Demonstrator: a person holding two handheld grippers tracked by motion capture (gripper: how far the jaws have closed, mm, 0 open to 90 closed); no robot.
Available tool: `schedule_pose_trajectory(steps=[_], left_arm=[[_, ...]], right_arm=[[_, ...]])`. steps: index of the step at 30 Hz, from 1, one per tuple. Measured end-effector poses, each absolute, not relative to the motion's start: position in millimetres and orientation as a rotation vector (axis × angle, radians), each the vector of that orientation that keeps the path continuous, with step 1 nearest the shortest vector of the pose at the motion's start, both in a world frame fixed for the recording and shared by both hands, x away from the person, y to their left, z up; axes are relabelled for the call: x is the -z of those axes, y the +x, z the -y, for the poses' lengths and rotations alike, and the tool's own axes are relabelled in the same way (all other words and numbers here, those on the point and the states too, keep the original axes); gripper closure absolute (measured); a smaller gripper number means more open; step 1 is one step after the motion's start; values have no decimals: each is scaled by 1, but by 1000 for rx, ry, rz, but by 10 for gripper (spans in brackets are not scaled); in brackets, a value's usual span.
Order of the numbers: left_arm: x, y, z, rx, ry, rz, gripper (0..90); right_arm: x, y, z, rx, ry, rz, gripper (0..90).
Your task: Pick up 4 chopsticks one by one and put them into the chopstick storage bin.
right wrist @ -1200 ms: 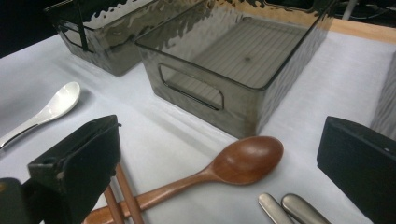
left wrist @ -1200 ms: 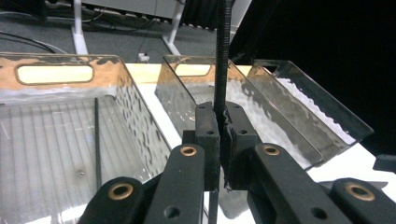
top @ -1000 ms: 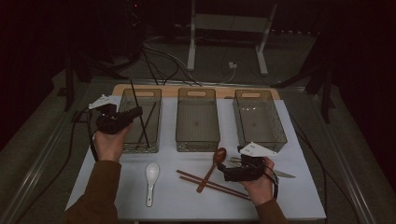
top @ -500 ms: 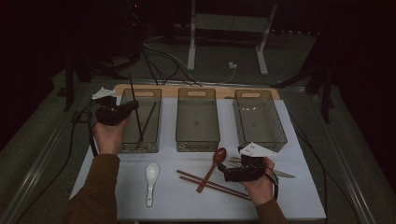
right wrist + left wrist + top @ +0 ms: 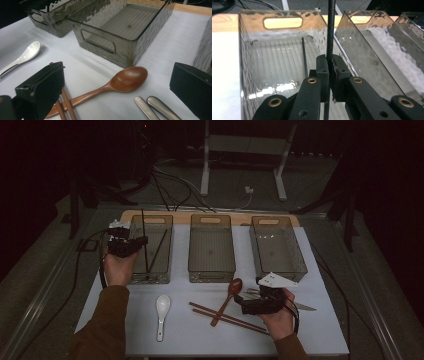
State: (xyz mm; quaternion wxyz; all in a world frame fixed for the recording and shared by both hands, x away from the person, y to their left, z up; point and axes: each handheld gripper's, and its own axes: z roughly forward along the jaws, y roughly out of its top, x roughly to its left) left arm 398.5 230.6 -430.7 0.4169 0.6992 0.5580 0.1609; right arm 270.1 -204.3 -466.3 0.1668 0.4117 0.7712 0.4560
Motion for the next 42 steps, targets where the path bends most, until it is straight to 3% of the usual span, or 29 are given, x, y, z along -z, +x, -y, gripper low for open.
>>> schedule_pose_trajectory(steps=[8,10,12,14,24,31,42], left_arm=[[438,399,-230,-429,1709,-1423,270],[437,397,-231,-448,1698,-1428,163],[436,395,-232,-468,1684,-1422,136],[435,392,-233,-455,1678,-1396,18],[433,370,-235,-515,1626,-1307,6],[434,356,-238,-469,1625,-1266,7],[443,329,-233,-511,1636,-1224,7]], right_arm=[[465,270,207,-1312,1181,-2179,0],[464,270,209,-1326,1186,-2174,0],[464,270,210,-1343,1187,-2168,0],[463,270,212,-1350,1194,-2162,0],[462,271,215,-1372,1202,-2175,0],[461,272,216,-1391,1164,-2212,0],[456,276,215,-1401,1104,-2258,0]])
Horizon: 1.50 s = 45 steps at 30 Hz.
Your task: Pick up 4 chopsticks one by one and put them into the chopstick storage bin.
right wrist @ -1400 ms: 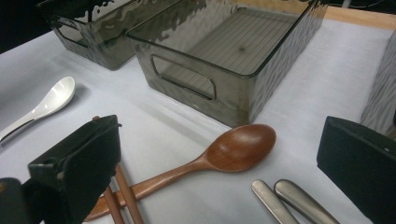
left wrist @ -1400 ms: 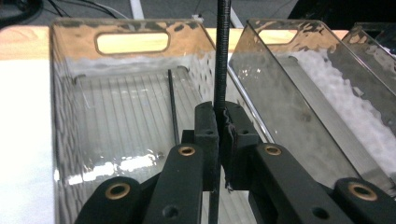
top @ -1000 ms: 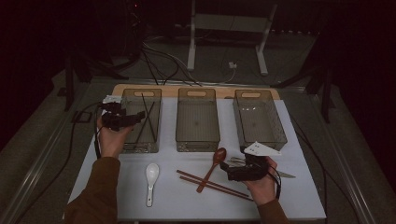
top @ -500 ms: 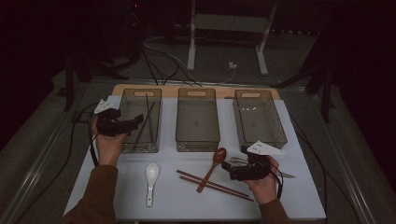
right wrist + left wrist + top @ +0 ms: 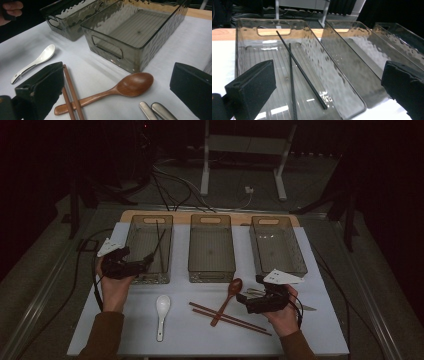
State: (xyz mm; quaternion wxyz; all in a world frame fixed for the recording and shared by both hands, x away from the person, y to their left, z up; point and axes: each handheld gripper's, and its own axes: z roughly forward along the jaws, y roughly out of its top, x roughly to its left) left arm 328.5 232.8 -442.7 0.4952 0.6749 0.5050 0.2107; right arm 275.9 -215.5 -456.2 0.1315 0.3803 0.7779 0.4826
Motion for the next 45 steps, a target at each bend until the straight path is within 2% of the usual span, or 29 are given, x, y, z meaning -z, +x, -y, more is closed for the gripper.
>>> schedule_pose_trajectory(steps=[16,30,45], left_arm=[[451,282,-226,-557,1623,-1150,7],[462,254,-231,-593,1628,-1158,7],[471,248,-233,-598,1630,-1169,7]], right_arm=[[458,283,209,-1362,1066,-2348,0],[463,287,197,-1283,1012,-2461,0],[473,280,177,-1148,902,-2602,23]])
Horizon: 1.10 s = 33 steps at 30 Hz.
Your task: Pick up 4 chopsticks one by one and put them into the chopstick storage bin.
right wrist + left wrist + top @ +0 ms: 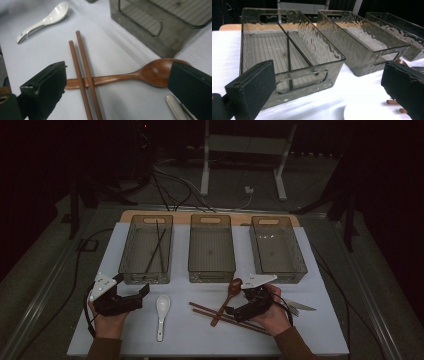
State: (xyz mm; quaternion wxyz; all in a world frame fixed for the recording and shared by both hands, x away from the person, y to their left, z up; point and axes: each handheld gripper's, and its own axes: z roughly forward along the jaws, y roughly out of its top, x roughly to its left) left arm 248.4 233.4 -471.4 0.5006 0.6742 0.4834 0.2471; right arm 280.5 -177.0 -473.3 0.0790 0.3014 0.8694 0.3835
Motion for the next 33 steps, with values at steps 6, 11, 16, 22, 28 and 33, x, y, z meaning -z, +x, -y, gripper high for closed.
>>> schedule_pose_trajectory(steps=[6,11,16,22,28,33], left_arm=[[472,248,-233,-604,1639,-1170,7],[473,248,-234,-603,1634,-1176,7],[473,248,-233,-604,1636,-1176,7],[473,248,-234,-604,1634,-1180,7],[472,248,-233,-608,1638,-1181,7],[472,248,-233,-610,1640,-1183,7]], right_arm=[[481,275,168,-1074,840,-2642,123],[487,273,166,-1012,790,-2675,296],[493,269,166,-967,710,-2741,522],[503,268,169,-915,651,-2796,677],[506,268,171,-876,614,-2830,764],[508,268,171,-845,599,-2843,797]])
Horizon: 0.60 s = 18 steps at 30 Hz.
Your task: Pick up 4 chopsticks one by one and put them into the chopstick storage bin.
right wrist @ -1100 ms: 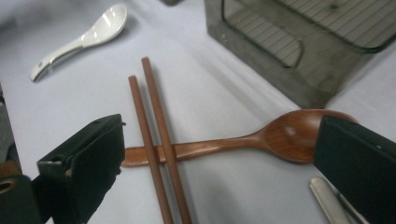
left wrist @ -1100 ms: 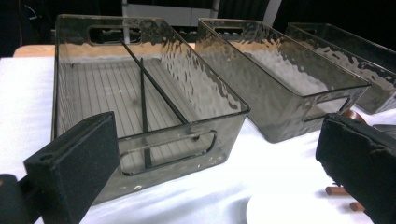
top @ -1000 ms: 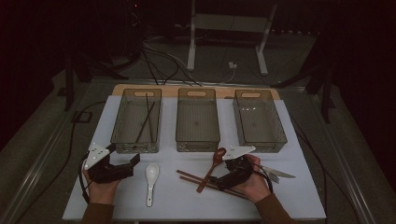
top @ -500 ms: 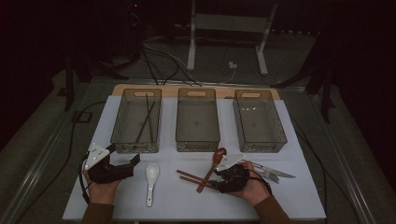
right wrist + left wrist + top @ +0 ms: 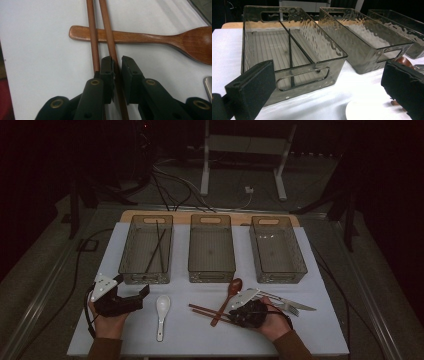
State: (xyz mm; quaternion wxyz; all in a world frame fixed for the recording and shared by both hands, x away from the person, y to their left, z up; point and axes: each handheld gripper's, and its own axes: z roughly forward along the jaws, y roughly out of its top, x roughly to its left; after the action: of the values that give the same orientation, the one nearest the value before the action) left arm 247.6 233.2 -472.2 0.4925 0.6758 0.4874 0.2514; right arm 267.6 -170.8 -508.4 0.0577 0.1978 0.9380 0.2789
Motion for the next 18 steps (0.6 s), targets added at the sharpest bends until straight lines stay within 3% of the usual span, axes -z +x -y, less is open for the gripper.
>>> schedule_pose_trajectory(steps=[4,18], left_arm=[[472,248,-233,-610,1641,-1185,7],[473,248,-229,-605,1644,-1188,7]], right_arm=[[508,268,171,-845,592,-2844,842],[505,269,174,-876,619,-2783,845]])
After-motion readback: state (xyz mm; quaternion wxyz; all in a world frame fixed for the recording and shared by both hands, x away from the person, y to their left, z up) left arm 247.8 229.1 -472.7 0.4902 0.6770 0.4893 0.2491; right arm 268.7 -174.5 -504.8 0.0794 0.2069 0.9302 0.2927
